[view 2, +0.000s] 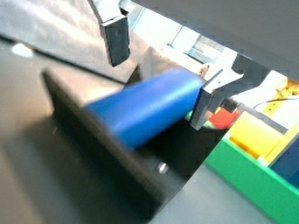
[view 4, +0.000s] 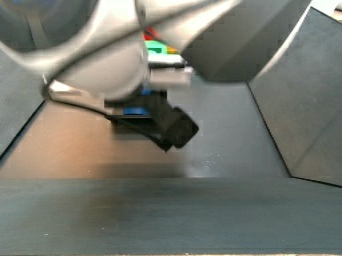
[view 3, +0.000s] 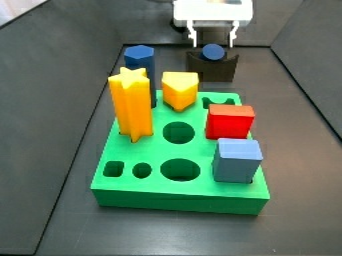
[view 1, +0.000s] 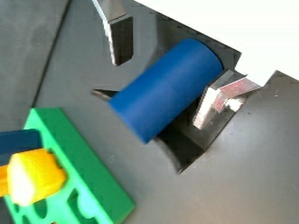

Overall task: Pick up the oval object. Move up. Place the oval object on the fixture. Regrasp the oval object. Move to above the board. Insert the oval object.
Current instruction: Regrasp the oval object.

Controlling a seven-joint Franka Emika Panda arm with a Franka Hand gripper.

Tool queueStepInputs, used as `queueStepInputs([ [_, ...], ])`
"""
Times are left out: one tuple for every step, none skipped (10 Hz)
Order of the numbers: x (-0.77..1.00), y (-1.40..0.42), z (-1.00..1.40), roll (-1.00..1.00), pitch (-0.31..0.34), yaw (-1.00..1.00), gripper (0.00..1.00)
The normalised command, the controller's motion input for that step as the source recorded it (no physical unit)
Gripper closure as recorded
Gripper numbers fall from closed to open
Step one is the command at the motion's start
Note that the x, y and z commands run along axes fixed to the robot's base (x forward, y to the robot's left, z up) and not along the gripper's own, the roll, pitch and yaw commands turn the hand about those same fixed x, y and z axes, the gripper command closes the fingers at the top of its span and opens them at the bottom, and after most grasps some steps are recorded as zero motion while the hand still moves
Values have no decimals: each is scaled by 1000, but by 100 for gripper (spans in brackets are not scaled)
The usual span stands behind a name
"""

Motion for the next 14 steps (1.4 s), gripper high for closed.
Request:
queueStepInputs([
  [-38, -1, 868, 46, 43, 8, 0],
  [-33, 2, 748, 45, 52, 6, 0],
  [-25, 5, 507, 47, 70, -1, 0],
  [-23, 3, 259, 53, 83, -9, 0],
  [-94, -1000, 984, 1000, 77, 21, 0],
  [-90, -1000, 929, 1000, 74, 21, 0],
  [-111, -1000, 904, 1000, 64, 20, 0],
  [-131, -1000, 855, 1000, 57, 19, 0],
  [-109, -866, 672, 1000, 54, 18, 0],
  [-63, -631, 375, 1000, 52, 17, 0],
  [-38, -441, 142, 1000, 51, 17, 0],
  [-12, -247, 5, 1000, 49, 17, 0],
  [-15, -20, 34, 1000, 50, 17, 0],
  [-17, 8, 33, 1000, 48, 18, 0],
])
